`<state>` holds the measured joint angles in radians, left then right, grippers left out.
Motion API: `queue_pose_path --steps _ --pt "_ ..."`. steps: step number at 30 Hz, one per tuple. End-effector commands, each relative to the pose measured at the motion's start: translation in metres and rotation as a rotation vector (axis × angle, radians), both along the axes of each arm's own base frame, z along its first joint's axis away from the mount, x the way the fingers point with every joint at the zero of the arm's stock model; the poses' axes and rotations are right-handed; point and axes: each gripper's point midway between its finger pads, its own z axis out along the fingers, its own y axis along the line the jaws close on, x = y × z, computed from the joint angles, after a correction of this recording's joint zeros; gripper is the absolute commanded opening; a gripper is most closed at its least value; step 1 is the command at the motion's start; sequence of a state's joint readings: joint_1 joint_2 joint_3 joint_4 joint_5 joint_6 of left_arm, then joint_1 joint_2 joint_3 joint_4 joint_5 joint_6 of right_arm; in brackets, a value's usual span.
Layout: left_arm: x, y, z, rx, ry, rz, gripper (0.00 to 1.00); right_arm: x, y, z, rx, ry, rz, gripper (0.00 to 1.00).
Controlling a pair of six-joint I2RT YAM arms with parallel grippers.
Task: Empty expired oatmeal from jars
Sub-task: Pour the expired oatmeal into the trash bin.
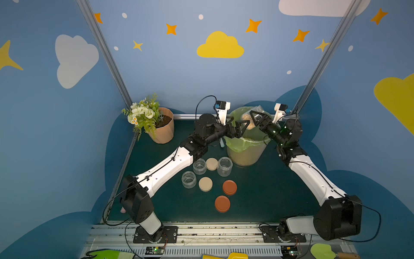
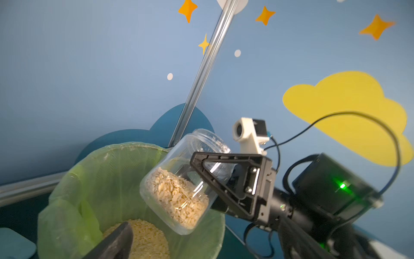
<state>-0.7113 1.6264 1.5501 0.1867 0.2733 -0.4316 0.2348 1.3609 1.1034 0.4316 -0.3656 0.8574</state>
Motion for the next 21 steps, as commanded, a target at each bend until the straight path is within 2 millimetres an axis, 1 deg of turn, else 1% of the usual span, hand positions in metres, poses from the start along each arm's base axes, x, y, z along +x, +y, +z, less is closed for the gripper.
queue_pose_path --steps 1,3,6,9,12,14,15,17,21 --pt "-0.002 0.004 -0.011 -0.091 0.233 0.025 1.0 -0.013 -0.006 0.062 0.156 -0.172 -0.026 0.36" --pt "0.002 0.008 -0.016 -0.153 0.314 0.053 1.0 -0.012 -0.011 0.06 0.219 -0.171 -0.062 0.35" --pt "0.004 0.005 -0.023 -0.249 0.418 0.05 1.0 -0.015 -0.017 0.065 0.28 -0.198 -0.098 0.36" --pt "0.005 -0.002 -0.019 -0.351 0.507 0.016 1.0 -0.018 -0.014 0.071 0.31 -0.218 -0.099 0.37" --pt "0.005 -0.009 -0.012 -0.43 0.556 0.005 1.0 -0.023 -0.012 0.075 0.342 -0.243 -0.119 0.37" --pt "0.003 -0.014 -0.011 -0.47 0.604 -0.005 1.0 -0.024 -0.013 0.076 0.36 -0.253 -0.139 0.37" --pt "0.006 -0.013 -0.012 -0.507 0.626 0.022 1.0 -0.024 -0.013 0.075 0.368 -0.247 -0.148 0.37" --pt "0.005 -0.019 -0.01 -0.555 0.651 0.015 1.0 -0.024 -0.013 0.076 0.381 -0.246 -0.158 0.37" --pt "0.006 -0.028 -0.01 -0.592 0.686 0.028 1.0 -0.026 -0.009 0.073 0.409 -0.242 -0.166 0.37"
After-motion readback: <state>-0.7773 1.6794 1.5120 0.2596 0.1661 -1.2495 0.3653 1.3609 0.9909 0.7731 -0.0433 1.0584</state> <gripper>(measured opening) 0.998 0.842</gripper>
